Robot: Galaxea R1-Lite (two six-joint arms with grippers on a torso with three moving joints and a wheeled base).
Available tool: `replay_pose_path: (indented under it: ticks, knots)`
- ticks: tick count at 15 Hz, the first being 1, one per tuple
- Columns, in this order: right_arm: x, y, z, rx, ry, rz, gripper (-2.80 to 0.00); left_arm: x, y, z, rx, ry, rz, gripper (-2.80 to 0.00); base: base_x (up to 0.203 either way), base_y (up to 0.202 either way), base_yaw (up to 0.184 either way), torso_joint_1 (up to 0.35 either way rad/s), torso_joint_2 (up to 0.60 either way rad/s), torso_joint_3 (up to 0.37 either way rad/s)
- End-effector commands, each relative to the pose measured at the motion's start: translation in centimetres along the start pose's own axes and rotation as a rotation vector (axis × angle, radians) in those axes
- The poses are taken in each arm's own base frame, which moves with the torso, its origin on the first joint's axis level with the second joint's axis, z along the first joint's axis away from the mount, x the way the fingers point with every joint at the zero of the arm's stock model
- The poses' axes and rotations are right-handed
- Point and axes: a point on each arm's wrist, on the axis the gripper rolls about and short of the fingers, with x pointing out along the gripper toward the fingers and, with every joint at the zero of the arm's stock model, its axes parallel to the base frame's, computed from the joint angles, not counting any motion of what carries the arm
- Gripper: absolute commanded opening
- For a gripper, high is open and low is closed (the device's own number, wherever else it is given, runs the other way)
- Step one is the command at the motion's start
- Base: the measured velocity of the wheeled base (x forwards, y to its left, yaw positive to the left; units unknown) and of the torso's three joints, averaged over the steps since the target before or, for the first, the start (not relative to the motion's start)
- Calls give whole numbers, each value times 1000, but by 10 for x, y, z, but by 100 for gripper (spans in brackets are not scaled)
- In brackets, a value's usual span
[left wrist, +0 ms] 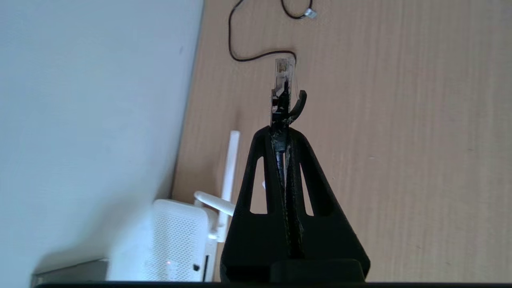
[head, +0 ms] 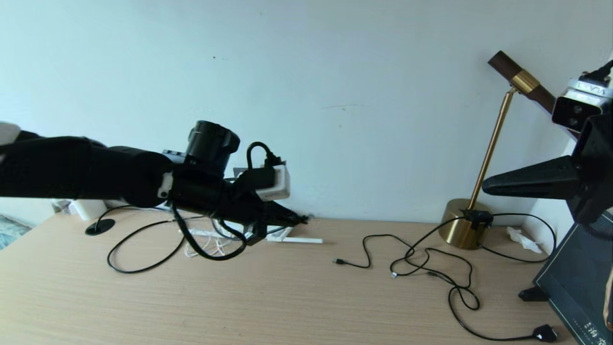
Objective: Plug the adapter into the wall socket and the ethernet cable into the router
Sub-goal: Hand it to the other hand
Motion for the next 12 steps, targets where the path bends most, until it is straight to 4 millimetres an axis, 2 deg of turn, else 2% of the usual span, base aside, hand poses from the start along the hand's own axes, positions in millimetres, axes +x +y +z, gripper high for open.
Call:
replay_pose_path:
  ticks: [1,3,4,6,9,12]
  knots:
    - [16,-5,2,26,73,22,-280,15,1,7,28,2,-10,-280,0,0,0,0,0,0]
    - [27,-5,-3,15,123,31,-280,10,-2,20,56,-18,-3,-280,0,0,0,0,0,0]
    - [34,-10,-1,7,140,24,0,8,-5,30,75,-29,1,-280,0,0,0,0,0,0]
    - [48,-23,6,-5,169,10,0,6,-11,46,106,-50,1,-280,0,0,0,0,0,0]
    - [63,-36,11,12,198,2,0,13,0,56,135,-36,53,-280,0,0,0,0,0,0]
    - [80,-40,20,-33,193,28,0,15,6,65,156,-44,78,-280,0,0,0,0,0,0]
